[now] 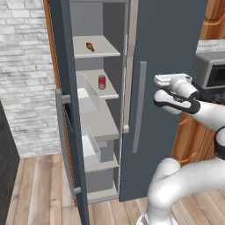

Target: There's a chicken drumstick in the fridge that needs to be moved to the freezer for freezing. Pick up the chicken drumstick from the fridge, place it on any shelf in the freezer, and close the fridge and freezer doors when done.

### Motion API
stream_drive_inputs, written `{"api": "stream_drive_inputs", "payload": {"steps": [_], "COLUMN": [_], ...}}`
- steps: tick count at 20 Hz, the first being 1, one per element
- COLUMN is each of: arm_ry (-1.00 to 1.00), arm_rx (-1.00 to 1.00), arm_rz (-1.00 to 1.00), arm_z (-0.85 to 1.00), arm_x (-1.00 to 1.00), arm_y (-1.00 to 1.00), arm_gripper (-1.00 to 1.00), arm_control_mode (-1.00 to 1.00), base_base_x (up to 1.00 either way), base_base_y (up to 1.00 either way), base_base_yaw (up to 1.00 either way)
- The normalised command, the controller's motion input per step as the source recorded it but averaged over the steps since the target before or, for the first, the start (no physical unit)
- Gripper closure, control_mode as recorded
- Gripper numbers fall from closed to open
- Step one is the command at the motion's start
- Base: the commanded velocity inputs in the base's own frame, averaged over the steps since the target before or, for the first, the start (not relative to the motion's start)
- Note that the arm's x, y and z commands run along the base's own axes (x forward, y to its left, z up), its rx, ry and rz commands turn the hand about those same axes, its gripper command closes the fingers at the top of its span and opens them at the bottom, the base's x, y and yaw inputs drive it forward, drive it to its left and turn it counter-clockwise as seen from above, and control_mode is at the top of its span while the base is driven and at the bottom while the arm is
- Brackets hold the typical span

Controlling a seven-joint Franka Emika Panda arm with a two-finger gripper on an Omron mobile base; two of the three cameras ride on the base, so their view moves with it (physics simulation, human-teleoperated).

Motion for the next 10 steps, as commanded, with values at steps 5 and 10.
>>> {"api": "stream_drive_inputs", "payload": {"steps": [5, 10], "arm_ry": [0.27, 0.29], "arm_rx": [0.02, 0.01], "arm_rz": [-0.12, -0.06], "arm_z": [1.00, 1.00], "arm_x": [-0.78, -0.79], "arm_y": [-0.24, -0.25], "arm_gripper": [-1.00, -1.00], "arm_control_mode": [-1.00, -1.00], "base_base_x": [0.00, 0.00], "base_base_y": [0.00, 0.00], "base_base_yaw": [0.00, 0.00]}}
